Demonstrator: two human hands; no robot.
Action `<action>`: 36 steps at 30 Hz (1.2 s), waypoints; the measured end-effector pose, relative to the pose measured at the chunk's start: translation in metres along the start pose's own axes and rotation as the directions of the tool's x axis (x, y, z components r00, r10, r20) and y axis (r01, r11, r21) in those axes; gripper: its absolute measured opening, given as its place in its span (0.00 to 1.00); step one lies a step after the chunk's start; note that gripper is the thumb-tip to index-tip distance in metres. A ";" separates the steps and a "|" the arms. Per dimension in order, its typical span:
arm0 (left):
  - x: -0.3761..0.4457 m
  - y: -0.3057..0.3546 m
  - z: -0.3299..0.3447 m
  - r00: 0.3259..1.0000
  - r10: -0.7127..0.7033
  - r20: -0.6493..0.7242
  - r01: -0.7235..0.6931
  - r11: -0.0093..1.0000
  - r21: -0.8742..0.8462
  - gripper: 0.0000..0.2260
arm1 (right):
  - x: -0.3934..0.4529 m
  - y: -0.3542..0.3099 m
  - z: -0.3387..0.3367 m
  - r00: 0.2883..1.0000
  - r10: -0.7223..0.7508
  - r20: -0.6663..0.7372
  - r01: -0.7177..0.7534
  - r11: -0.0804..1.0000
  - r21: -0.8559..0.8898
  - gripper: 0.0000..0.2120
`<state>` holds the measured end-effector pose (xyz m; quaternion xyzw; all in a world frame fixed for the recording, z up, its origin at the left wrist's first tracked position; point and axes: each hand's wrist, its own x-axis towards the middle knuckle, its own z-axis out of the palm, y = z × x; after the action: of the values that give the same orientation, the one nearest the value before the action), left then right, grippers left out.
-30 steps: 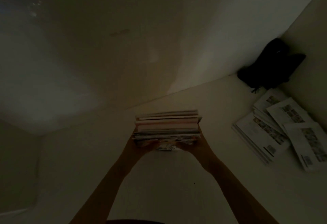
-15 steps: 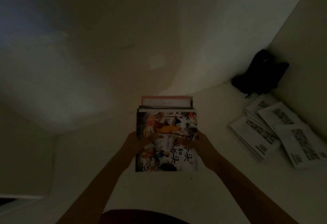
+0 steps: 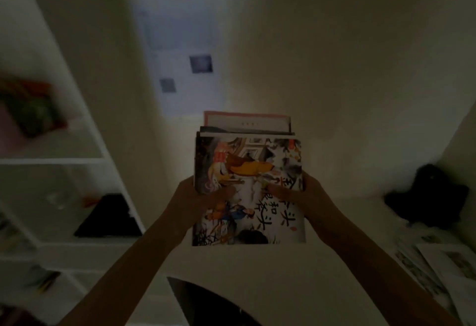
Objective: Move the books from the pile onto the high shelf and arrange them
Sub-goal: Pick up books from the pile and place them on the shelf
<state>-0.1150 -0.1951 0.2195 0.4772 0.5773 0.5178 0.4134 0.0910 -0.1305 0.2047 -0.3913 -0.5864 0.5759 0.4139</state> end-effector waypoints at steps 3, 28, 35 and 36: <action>-0.031 0.055 -0.023 0.980 0.151 -0.131 -0.151 0.989 0.010 0.18 | -0.009 -0.057 0.025 0.988 -0.145 0.054 0.145 0.989 0.006 0.20; 0.148 0.337 -0.086 0.431 0.650 -0.625 -0.643 0.708 0.292 0.17 | 0.183 -0.382 0.119 0.705 -0.704 0.085 0.620 0.555 -0.555 0.12; 0.199 0.341 -0.061 0.369 0.671 -0.643 -0.326 0.741 0.586 0.28 | 0.222 -0.379 0.119 0.815 -0.526 0.242 0.579 0.741 -0.341 0.12; 0.196 0.336 -0.061 0.383 0.714 -0.586 -0.281 0.695 0.662 0.30 | 0.225 -0.379 0.117 0.842 -0.463 0.276 0.535 0.781 -0.322 0.12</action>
<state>-0.1728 -0.0129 0.5641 0.4199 0.6236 0.6253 -0.2093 -0.0905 0.0271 0.5915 -0.2408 -0.8059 0.3512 0.4113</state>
